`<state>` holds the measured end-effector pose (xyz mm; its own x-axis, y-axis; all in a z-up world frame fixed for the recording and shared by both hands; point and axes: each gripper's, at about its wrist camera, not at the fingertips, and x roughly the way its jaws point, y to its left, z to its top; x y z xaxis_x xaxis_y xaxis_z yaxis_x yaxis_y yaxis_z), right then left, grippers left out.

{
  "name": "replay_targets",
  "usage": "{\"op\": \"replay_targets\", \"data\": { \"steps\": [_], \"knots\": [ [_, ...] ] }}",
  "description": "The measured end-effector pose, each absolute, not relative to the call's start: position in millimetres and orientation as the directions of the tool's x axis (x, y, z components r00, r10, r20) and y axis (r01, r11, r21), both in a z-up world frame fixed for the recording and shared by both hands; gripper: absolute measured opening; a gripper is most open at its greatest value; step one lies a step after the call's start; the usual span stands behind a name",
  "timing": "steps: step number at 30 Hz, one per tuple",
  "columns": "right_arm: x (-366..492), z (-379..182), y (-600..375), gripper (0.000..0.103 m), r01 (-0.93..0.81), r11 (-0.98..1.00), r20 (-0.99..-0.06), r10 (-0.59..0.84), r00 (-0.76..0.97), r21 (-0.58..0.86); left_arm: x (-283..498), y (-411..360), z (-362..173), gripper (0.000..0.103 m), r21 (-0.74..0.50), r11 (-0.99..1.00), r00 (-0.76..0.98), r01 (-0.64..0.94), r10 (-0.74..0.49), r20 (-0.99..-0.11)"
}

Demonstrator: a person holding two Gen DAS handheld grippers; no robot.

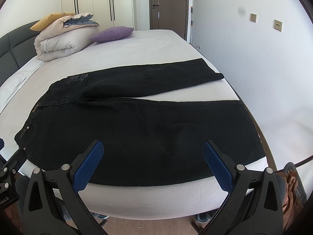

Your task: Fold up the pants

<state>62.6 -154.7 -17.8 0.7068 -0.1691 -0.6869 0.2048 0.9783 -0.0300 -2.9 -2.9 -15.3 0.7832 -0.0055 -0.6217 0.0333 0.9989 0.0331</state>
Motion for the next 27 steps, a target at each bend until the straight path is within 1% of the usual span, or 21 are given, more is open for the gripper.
{"op": "replay_targets", "data": {
  "steps": [6,15,21,24,27],
  "knots": [
    [63,-19,-154,0.103,0.204,0.978,-0.689,-0.169,0.705,-0.031,0,-4,-12,0.103,0.032,0.999,0.782,0.032,-0.005,-0.624],
    [65,-24,-146,0.103,0.201,0.979,-0.693,-0.166,0.701,-0.031,-1,-8,-26,0.103,0.015,1.0,0.764,0.024,-0.009,-0.645],
    [66,-30,-141,0.103,0.196,0.98,-0.701,-0.162,0.695,-0.032,-5,-5,-32,0.103,0.002,1.0,0.776,0.012,-0.008,-0.63],
    [70,-29,-142,0.103,0.193,0.981,-0.707,-0.158,0.69,-0.031,0,-1,-36,0.103,-0.012,1.0,0.757,0.017,-0.021,-0.653],
    [74,-33,-143,0.103,0.191,0.981,-0.715,-0.15,0.683,-0.024,8,4,-48,0.103,-0.055,0.997,0.699,0.051,-0.075,-0.711]
  ]
}}
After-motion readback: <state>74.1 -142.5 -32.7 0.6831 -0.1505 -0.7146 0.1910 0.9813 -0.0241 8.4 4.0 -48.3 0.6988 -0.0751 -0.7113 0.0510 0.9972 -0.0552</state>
